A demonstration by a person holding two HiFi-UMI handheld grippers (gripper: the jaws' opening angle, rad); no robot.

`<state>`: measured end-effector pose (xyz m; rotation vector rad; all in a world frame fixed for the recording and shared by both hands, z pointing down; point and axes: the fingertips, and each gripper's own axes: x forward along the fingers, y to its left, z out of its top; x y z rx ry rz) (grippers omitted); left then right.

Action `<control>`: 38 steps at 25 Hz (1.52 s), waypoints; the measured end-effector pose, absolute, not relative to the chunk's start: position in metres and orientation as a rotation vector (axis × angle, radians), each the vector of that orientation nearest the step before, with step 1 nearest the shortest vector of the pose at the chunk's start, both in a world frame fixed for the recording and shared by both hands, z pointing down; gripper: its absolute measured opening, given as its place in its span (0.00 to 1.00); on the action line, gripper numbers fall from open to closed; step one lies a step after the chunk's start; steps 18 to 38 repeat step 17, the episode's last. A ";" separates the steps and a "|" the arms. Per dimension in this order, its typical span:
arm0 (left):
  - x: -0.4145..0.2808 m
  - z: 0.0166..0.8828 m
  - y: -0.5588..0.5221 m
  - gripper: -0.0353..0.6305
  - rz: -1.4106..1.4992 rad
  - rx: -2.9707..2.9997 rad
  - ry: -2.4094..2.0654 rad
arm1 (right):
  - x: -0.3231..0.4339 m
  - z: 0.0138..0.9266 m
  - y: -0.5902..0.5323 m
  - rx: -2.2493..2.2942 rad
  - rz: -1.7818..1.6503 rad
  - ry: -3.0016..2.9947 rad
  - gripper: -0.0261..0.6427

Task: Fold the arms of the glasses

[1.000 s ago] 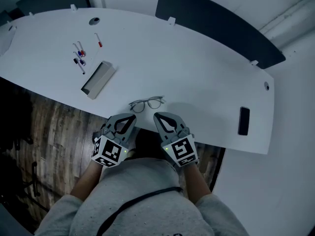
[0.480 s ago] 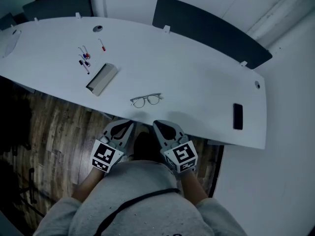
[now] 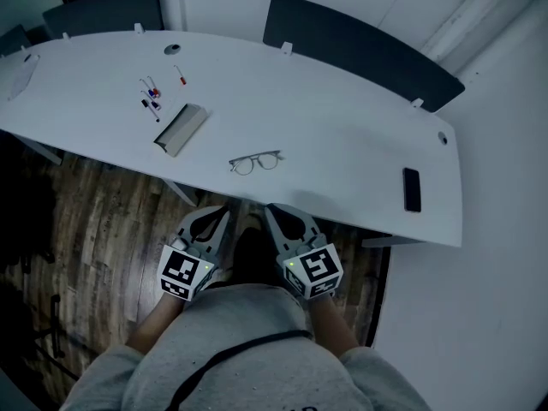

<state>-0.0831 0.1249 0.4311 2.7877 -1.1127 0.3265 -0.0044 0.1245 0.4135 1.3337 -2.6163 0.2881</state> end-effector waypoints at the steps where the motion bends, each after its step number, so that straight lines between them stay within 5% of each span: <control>1: -0.085 0.431 0.128 0.08 0.318 2.784 -1.116 | -0.006 0.413 0.128 1.338 0.288 -2.620 0.07; 38: -0.105 0.422 0.142 0.08 0.254 2.767 -1.159 | -0.022 0.403 0.158 1.320 0.304 -2.688 0.07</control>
